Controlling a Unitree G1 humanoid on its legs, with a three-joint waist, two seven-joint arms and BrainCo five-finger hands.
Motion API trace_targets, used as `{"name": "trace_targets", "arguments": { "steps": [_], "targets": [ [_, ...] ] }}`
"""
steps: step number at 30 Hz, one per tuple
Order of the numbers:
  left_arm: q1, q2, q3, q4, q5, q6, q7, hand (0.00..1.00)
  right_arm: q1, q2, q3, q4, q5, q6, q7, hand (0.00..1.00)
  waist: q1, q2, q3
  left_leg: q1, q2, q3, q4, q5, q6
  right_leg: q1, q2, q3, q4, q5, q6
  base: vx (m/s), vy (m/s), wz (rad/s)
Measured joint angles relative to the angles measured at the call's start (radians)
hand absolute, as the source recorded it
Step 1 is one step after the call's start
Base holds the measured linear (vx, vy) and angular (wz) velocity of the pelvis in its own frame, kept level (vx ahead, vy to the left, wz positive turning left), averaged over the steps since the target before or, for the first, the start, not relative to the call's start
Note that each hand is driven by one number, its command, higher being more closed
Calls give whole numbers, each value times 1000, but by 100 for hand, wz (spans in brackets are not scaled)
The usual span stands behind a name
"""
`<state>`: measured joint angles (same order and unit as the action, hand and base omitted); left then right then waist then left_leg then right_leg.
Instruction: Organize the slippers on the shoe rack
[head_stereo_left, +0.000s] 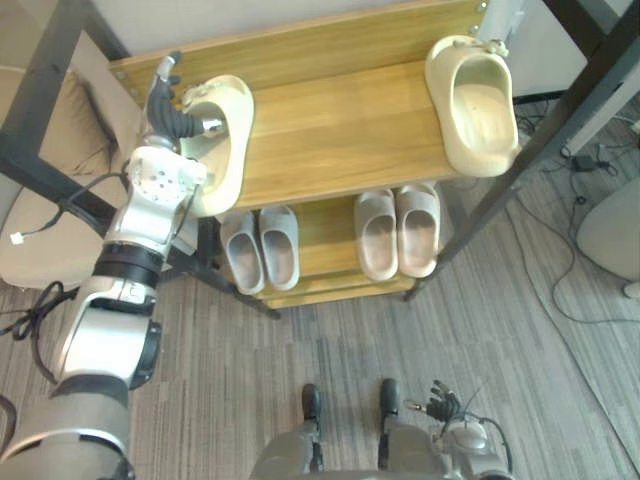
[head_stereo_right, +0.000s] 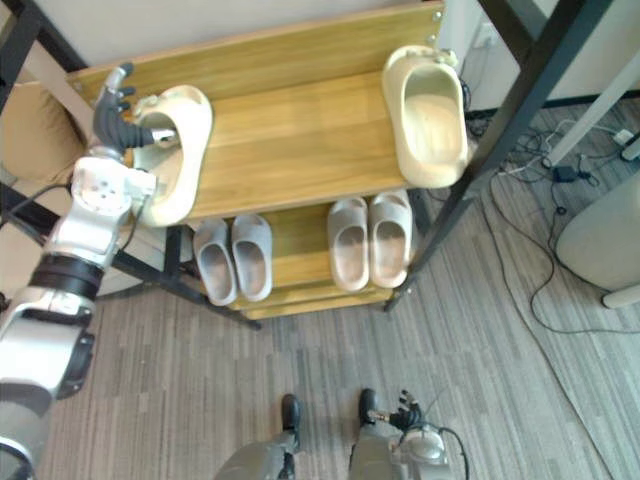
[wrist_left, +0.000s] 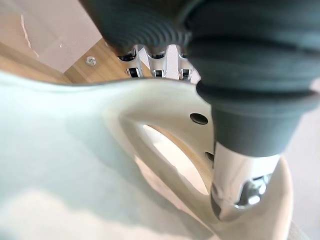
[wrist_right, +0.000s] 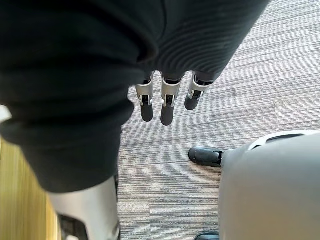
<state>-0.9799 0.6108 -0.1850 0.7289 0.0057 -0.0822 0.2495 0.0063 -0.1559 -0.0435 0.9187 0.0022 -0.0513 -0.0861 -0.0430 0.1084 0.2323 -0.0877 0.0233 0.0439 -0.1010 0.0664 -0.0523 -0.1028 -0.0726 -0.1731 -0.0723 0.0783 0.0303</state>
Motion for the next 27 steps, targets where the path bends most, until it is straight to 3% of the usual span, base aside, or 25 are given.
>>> {"name": "trace_targets", "arguments": {
  "steps": [13,17,27],
  "targets": [
    [-12,0,0,18,-41,-21,4,100,0,-1,-1,0,0,0,-4,0,1,0,0,0,0,3,0,-1,-1,-1,1,11,-1,0,0,0,0,0],
    [67,-9,-1,-132,-85,-21,3,100,0,-1,-1,0,0,0,-5,0,1,0,0,2,-1,-1,0,-1,0,3,0,6,-1,1,1,0,0,1],
    [367,-137,10,-520,-99,-57,31,100,8,-2,9,0,-1,2,-11,0,13,5,-4,37,-1,-25,-1,-1,0,56,0,-19,-16,0,0,-9,2,7]
  ]
}}
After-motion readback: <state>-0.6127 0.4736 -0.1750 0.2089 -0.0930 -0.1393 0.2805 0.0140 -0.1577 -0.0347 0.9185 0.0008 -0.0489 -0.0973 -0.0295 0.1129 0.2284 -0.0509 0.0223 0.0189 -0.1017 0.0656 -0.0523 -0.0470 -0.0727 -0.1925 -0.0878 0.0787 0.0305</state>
